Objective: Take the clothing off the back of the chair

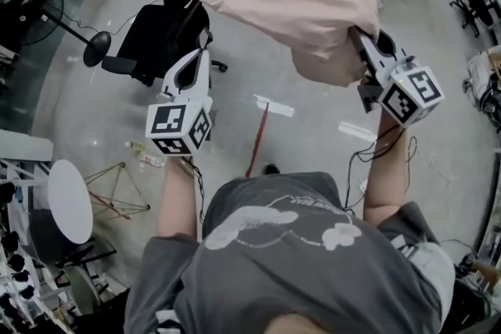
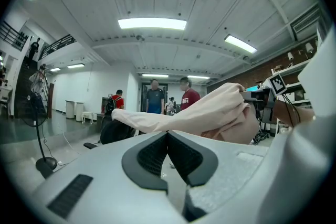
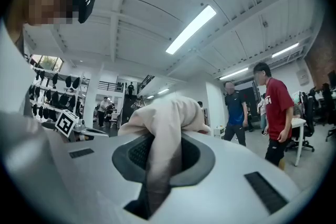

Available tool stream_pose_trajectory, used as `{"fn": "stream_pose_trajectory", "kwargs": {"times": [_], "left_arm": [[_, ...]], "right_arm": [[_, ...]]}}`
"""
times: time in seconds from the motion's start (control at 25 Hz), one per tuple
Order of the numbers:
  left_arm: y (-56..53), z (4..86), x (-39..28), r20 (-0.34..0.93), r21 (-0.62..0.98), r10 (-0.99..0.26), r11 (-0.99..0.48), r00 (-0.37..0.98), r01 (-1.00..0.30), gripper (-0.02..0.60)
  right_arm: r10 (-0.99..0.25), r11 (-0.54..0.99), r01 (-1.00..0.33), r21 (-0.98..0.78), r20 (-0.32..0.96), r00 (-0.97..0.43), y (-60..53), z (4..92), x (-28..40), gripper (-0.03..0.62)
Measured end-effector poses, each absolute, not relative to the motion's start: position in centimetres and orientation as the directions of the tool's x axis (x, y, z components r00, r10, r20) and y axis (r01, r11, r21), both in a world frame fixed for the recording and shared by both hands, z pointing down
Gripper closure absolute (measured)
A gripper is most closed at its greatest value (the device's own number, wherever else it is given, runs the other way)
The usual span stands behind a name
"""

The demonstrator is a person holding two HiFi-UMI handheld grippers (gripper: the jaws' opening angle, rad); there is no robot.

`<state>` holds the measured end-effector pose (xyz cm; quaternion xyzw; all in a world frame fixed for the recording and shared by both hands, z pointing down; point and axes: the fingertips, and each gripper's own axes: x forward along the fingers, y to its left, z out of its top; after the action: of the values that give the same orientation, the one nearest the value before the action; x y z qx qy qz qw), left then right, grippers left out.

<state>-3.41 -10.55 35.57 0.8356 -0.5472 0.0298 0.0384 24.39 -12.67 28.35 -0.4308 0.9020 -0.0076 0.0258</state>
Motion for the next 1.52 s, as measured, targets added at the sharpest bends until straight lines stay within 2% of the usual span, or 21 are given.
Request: {"fn": "stream_pose_trajectory", "kwargs": {"times": [0.24, 0.56, 1.04, 1.28, 1.52], "left_arm": [[-9.8, 34.3, -3.0, 0.101, 0.048, -0.900, -0.422, 0.425, -0.905, 0.581], [-4.8, 36.1, -6.2, 0.126, 0.084, -0.882, -0.447, 0.455, -0.890, 0.581], [2.8, 36.7, -9.3, 0.122, 0.106, -0.854, -0.496, 0.506, -0.862, 0.581], [4.7, 36.7, -10.9, 0.112, 0.107, -0.847, -0.509, 0.519, -0.854, 0.581], [6.1, 36.9, -11.8, 0.105, 0.118, -0.845, -0.512, 0.524, -0.851, 0.581]], "right_arm": [[-0.760, 0.649, -0.760, -0.042, 0.017, -0.650, -12.2, 28.9, 21.5, 0.557], [-0.735, 0.658, -0.742, -0.130, 0.107, -0.670, -6.3, 33.5, 15.6, 0.557], [-0.780, 0.602, -0.783, -0.159, 0.095, -0.619, 1.9, 34.0, 12.7, 0.557], [-0.786, 0.552, -0.809, -0.202, 0.200, -0.586, 3.4, 37.8, 11.3, 0.557], [-0.784, 0.522, -0.809, -0.271, 0.220, -0.580, 4.5, 39.2, 10.8, 0.557]]}}
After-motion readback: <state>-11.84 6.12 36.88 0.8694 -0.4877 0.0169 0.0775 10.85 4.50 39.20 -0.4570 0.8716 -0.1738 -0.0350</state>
